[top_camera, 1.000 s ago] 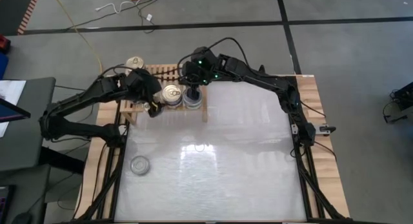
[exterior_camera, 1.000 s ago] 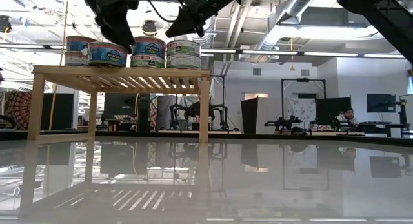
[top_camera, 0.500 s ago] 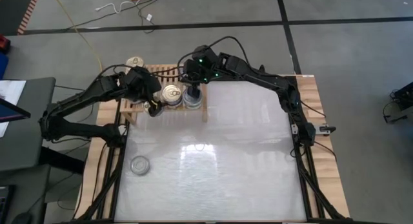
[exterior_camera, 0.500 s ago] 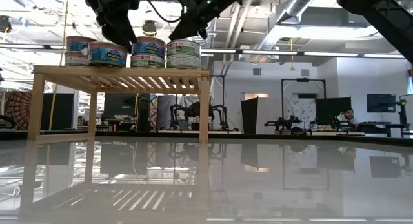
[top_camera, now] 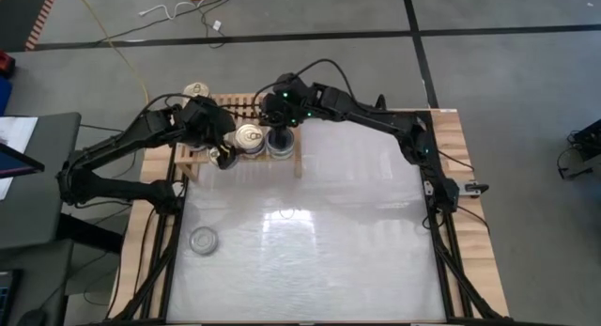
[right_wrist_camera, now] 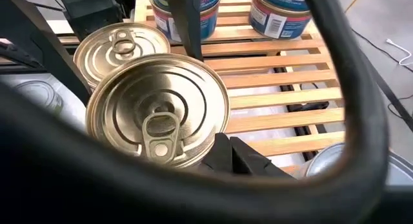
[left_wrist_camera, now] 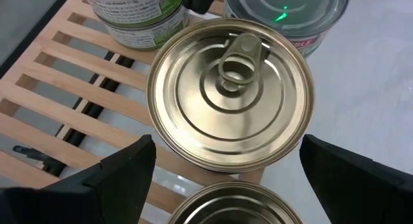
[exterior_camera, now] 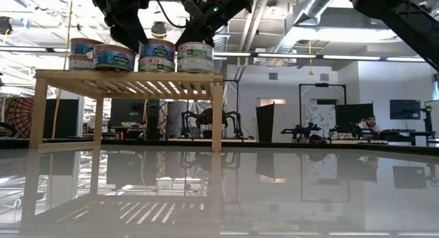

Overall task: Stack canned seafood by type on shelf
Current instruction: Stack the blue tuna can on top of the bottom right blue tuna can on the shelf

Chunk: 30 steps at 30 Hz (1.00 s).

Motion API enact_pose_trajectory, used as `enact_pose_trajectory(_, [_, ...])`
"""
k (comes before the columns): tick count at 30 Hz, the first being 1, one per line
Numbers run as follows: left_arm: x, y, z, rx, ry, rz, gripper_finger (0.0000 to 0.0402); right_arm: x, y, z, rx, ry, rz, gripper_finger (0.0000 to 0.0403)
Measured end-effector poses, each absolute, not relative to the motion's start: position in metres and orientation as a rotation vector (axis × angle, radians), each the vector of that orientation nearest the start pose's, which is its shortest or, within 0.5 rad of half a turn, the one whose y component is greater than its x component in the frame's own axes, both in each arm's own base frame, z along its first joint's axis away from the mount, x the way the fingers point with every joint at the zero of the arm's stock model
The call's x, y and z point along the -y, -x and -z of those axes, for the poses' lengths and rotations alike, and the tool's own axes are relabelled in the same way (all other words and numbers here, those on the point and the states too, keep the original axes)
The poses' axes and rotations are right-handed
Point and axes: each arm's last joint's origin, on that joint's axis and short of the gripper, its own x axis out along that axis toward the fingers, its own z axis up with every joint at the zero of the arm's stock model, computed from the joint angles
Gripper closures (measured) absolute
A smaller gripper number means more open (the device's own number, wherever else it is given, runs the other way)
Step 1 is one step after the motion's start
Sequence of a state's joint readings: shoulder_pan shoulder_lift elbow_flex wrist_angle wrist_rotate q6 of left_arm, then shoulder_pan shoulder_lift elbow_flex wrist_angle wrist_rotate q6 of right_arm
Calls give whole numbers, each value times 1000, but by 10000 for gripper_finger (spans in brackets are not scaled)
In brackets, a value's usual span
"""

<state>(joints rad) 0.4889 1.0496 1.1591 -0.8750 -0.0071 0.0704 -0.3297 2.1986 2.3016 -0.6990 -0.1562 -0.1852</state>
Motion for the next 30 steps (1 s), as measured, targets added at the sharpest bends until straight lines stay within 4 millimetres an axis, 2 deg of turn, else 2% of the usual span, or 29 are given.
enact_pose_trajectory(7, [-94, -177, -347, -795, 125, -441, 35, 159, -465, -347, -608, 33, 119, 378])
enact_pose_trajectory(14, [-100, -190, -333, -848, 138, -405, 35, 158, -464, -345, -629, 27, 116, 378])
enact_pose_trajectory(30, [-96, -183, -342, -799, 124, -406, 35, 158, -462, -344, -655, 49, 104, 383])
